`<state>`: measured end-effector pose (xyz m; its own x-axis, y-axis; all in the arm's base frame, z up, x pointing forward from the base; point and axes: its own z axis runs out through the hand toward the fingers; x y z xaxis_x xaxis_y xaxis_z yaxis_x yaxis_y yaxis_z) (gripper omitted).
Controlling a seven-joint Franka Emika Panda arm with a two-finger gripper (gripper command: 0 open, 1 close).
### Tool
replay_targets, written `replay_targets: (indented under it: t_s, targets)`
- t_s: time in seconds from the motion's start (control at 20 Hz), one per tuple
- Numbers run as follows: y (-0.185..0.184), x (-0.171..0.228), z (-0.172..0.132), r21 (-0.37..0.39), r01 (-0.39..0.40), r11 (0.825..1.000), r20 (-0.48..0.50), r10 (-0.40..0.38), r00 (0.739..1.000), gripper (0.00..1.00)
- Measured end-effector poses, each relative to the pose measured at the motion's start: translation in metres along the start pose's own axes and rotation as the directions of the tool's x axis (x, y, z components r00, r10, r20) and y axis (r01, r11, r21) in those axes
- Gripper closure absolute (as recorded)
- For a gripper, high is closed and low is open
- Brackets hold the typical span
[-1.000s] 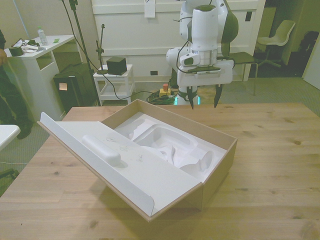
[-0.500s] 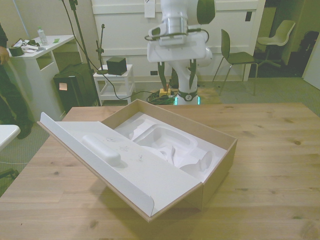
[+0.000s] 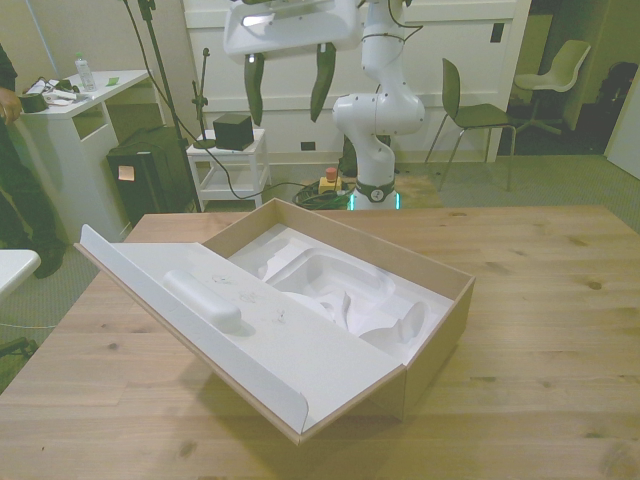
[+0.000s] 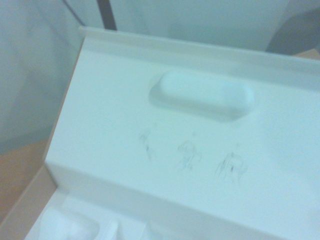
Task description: Close the box
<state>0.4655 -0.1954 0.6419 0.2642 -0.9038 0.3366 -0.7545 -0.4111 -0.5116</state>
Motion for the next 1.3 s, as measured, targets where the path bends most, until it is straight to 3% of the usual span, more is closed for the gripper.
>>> replay_targets:
  t_s: [0.35,0.6,0.7,0.95,1.3]
  targets:
    - [-0.025,0.082,0.025,0.013,-0.087,0.996,-0.111,0.088,0.99,0.0]
    - [0.047,0.189,0.05,0.002,-0.177,0.984,-0.179,0.174,0.968,0.0]
    - [0.053,0.215,0.061,-0.007,-0.181,0.983,-0.211,0.176,0.962,0.0]
    - [0.022,0.236,0.079,-0.004,-0.154,0.988,-0.247,0.148,0.958,0.0]
    - [-0.004,0.237,0.118,-0.033,-0.178,0.983,-0.214,0.167,0.962,0.0]
